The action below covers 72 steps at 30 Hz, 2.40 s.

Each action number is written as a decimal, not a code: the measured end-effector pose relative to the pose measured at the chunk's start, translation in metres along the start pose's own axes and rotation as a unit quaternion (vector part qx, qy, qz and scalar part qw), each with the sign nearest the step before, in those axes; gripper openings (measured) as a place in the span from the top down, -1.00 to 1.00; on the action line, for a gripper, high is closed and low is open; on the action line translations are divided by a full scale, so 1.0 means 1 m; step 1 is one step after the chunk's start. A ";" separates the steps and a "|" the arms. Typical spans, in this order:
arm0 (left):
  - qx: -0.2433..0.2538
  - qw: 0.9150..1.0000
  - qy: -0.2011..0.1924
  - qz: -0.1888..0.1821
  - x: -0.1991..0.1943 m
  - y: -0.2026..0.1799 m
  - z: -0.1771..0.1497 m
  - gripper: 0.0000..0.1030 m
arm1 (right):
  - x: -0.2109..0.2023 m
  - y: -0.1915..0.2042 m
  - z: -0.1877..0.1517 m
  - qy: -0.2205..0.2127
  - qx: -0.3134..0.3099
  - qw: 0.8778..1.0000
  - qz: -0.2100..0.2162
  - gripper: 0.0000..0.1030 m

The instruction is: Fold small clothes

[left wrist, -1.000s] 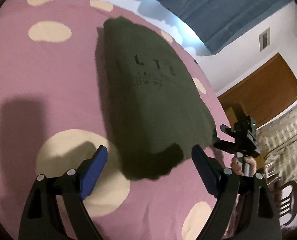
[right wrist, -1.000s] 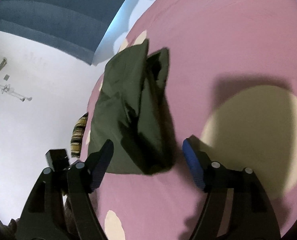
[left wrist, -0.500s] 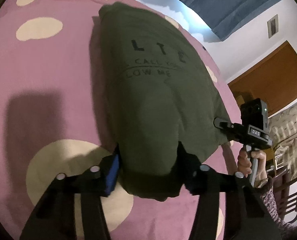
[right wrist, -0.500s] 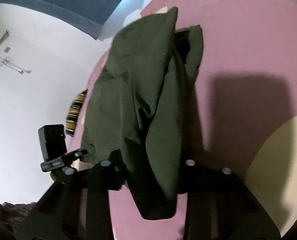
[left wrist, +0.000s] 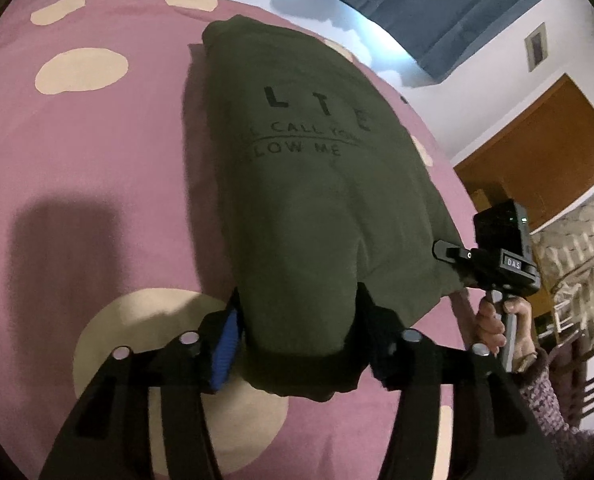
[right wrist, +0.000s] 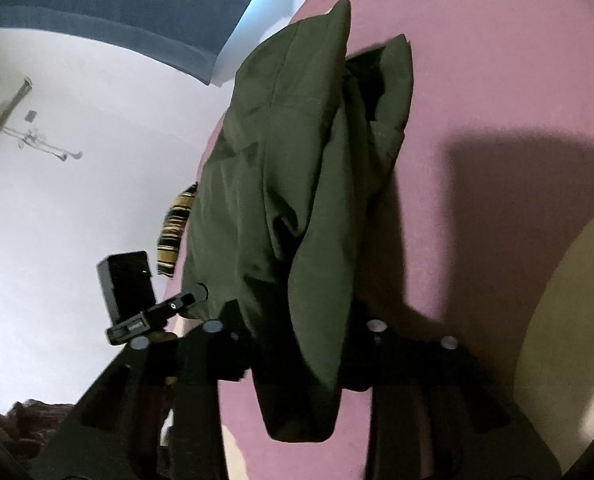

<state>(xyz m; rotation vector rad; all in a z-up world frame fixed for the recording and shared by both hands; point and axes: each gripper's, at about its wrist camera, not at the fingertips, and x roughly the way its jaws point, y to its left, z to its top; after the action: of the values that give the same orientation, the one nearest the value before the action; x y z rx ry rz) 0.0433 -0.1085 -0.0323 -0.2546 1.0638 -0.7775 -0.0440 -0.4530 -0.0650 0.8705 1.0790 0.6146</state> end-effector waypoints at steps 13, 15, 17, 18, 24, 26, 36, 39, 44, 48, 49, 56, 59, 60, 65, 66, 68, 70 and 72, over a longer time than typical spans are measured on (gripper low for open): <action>-0.012 1.000 -0.024 -0.010 0.002 0.032 0.069 -0.63 | -0.011 -0.020 0.069 -0.061 0.034 0.998 -0.004 -0.51; -0.015 1.000 -0.016 -0.018 0.015 0.035 0.084 -0.64 | 0.001 -0.024 0.088 -0.066 0.044 0.997 0.002 -0.52; -0.015 1.000 -0.011 -0.021 0.024 0.035 0.094 -0.66 | 0.013 -0.026 0.103 -0.062 0.050 0.997 0.012 -0.52; -0.012 1.000 -0.008 -0.020 0.029 0.036 0.099 -0.66 | 0.018 -0.026 0.109 -0.057 0.051 0.997 0.013 -0.54; -0.035 0.999 0.016 -0.021 0.042 0.051 0.109 -0.65 | 0.027 -0.018 0.121 -0.024 0.011 0.999 -0.023 -0.41; -0.027 0.999 0.017 -0.017 0.045 0.050 0.107 -0.45 | 0.027 -0.022 0.120 -0.019 0.013 0.998 -0.054 0.06; -0.018 1.000 0.012 -0.014 0.042 0.048 0.110 -0.43 | 0.009 -0.041 0.109 -0.043 0.056 0.997 -0.021 0.22; -0.028 0.999 0.019 -0.030 0.031 0.050 0.103 -0.54 | 0.001 -0.040 0.103 -0.047 0.070 0.996 0.000 -0.06; -0.005 0.998 0.017 -0.054 0.010 0.042 0.080 -0.65 | -0.014 -0.032 0.089 -0.029 0.070 0.997 0.000 -0.42; -0.006 0.997 0.030 -0.067 0.022 0.036 0.076 -0.68 | 0.000 -0.026 0.093 -0.015 0.061 0.998 -0.024 -0.55; -0.014 0.997 0.031 -0.071 0.026 0.038 0.077 -0.70 | 0.006 -0.024 0.095 -0.014 0.057 0.998 -0.028 -0.61; -0.033 0.995 0.038 -0.086 0.031 0.046 0.075 -0.73 | 0.043 -0.002 0.102 0.062 0.005 0.998 -0.026 -0.81; -0.033 0.995 0.040 -0.087 0.034 0.046 0.078 -0.73 | 0.042 -0.004 0.100 0.082 0.007 0.997 0.007 -0.78; -0.031 0.995 0.039 -0.086 0.035 0.047 0.079 -0.73 | 0.043 -0.005 0.100 0.079 0.016 0.997 0.016 -0.67; -0.016 0.997 0.035 -0.060 0.038 0.043 0.082 -0.67 | 0.050 -0.016 0.099 0.072 0.029 0.997 0.017 0.03; -0.014 0.998 0.032 -0.060 0.038 0.040 0.084 -0.59 | 0.047 -0.017 0.099 0.067 0.027 0.997 0.024 0.12; -0.013 0.998 0.032 -0.054 0.037 0.036 0.086 -0.47 | 0.040 -0.020 0.090 0.054 0.023 0.998 0.033 0.24; -0.002 0.999 0.029 -0.037 0.036 0.030 0.086 -0.39 | 0.038 -0.022 0.087 0.045 0.022 0.998 0.034 0.35; 0.008 0.999 0.023 -0.024 0.034 0.025 0.086 -0.33 | 0.036 -0.021 0.083 0.033 0.021 0.999 0.035 0.41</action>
<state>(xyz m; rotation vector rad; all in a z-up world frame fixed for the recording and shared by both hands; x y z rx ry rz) 0.1366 -0.1285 -0.0269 -0.2502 1.0969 -0.8389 0.0471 -0.4606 -0.0832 0.9318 1.1287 0.6850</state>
